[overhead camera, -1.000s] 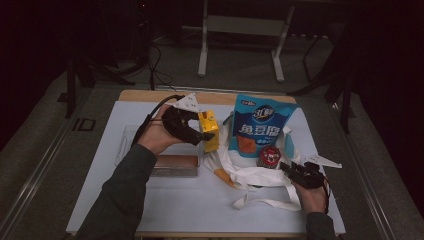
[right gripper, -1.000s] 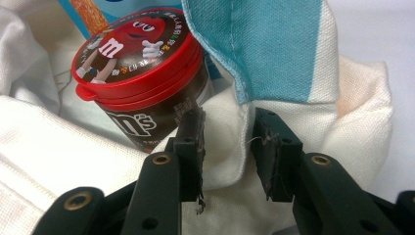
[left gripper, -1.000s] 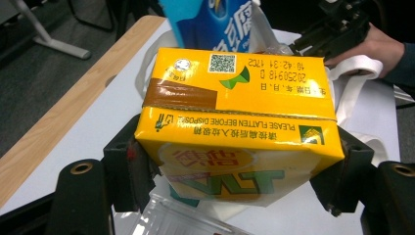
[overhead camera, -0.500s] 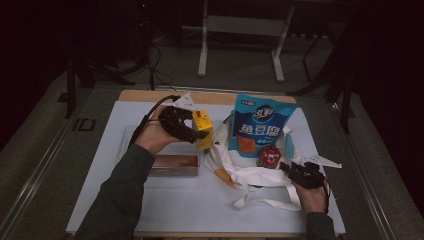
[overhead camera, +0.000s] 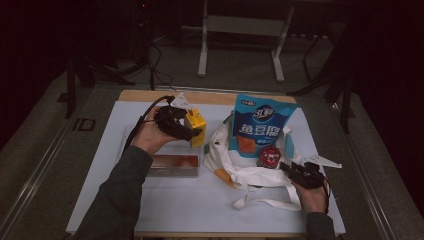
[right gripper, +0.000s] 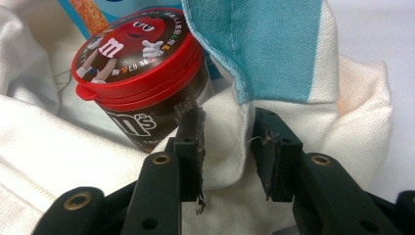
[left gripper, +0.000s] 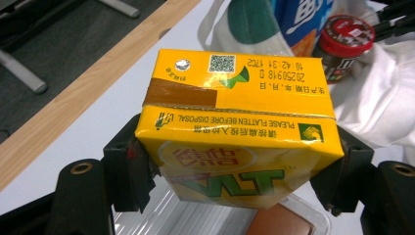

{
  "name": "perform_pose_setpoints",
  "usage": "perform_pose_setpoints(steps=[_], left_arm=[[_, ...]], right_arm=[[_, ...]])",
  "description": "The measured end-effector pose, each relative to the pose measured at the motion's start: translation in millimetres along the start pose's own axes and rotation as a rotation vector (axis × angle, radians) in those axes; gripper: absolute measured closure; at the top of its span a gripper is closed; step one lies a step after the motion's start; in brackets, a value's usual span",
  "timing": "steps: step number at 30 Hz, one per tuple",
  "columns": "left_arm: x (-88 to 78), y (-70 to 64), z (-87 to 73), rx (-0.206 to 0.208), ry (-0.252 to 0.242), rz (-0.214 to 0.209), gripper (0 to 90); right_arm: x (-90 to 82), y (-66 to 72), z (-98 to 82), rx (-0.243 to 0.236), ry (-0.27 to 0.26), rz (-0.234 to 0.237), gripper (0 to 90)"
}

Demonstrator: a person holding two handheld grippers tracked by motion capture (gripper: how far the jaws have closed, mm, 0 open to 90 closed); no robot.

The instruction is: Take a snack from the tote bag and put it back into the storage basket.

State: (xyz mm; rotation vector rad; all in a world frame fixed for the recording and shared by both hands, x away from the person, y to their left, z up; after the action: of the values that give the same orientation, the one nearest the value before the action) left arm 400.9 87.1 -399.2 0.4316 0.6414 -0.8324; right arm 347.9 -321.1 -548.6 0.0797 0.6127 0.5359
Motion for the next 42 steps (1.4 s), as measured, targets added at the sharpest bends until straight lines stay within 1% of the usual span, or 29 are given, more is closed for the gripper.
perform_pose_setpoints(steps=[3, 4, 6, 8, 9, 10, 13, 20, 21, 22, 26, 30, 32, 35, 38, 42], left_arm=[[-0.2, 0.8, -1.6, -0.007, 0.003, 0.012, 28.5], [-0.5, 2.0, -3.4, -0.018, 0.0, 0.026, 28.5], [-0.1, 3.6, -6.1, -0.032, 0.0, 0.026, 28.5], [0.7, 4.6, -9.1, -0.042, 0.009, 0.034, 28.5], [0.7, 4.6, -9.1, -0.042, 0.009, 0.034, 28.5], [0.8, 6.5, -12.7, -0.047, 0.02, 0.044, 28.5], [-0.5, 9.3, -16.0, -0.059, 0.029, 0.065, 28.5], [-4.2, 16.7, -22.0, -0.096, 0.034, 0.118, 28.5], [-4.2, 16.7, -22.0, -0.096, 0.034, 0.118, 28.5], [-5.1, 17.9, -24.1, -0.104, 0.038, 0.128, 28.5], [-5.8, 20.3, -27.4, -0.126, 0.039, 0.158, 28.5], [-7.0, 23.4, -31.6, -0.157, 0.031, 0.174, 28.5], [-7.5, 24.1, -34.1, -0.166, 0.029, 0.197, 28.5], [-8.8, 25.2, -37.9, -0.189, 0.026, 0.204, 28.5], [-10.0, 25.3, -40.4, -0.192, 0.028, 0.212, 28.5], [-12.3, 24.2, -43.2, -0.186, 0.023, 0.217, 28.5]], right_arm=[[0.0, 0.0, -0.1, 0.001, -0.001, 0.0, 65.5], [0.0, 0.0, -0.1, 0.001, -0.001, 0.001, 65.5], [-0.1, 0.1, -0.1, 0.002, 0.0, 0.001, 65.5], [0.1, -0.2, -0.1, -0.002, -0.001, 0.0, 65.5], [0.1, -0.2, -0.1, -0.002, -0.001, 0.0, 65.5], [0.0, -0.1, -0.2, 0.001, 0.0, 0.001, 65.5], [-0.1, 0.0, -0.2, 0.003, 0.001, 0.002, 65.5], [-0.2, 0.0, -0.3, 0.004, 0.0, 0.001, 65.5], [-0.2, 0.0, -0.3, 0.004, 0.0, 0.001, 65.5], [-0.1, 0.1, -0.3, 0.004, 0.0, 0.001, 65.5], [-0.2, 0.0, -0.4, 0.005, 0.001, 0.002, 65.5], [-0.2, 0.1, -0.4, 0.004, 0.0, 0.001, 65.5], [-0.2, 0.1, -0.3, 0.005, 0.0, 0.001, 65.5], [-0.2, 0.1, -0.4, 0.005, 0.0, 0.001, 65.5], [-0.2, 0.2, -0.5, 0.004, -0.001, 0.0, 65.5], [-0.2, 0.3, -0.6, 0.003, -0.001, -0.002, 65.5]])
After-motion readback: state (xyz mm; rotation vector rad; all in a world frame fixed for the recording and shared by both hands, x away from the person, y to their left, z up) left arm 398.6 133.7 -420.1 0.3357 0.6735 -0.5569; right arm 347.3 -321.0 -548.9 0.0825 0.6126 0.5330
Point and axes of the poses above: each handheld gripper's, and its own axes: x roughly forward along the jaws, z roughly out of its top, y roughly to its left, the point moved 4 cm from there along x, roughly forward along the jaws, and after that the axes turned 2 degrees about z, right-handed, at the moved point
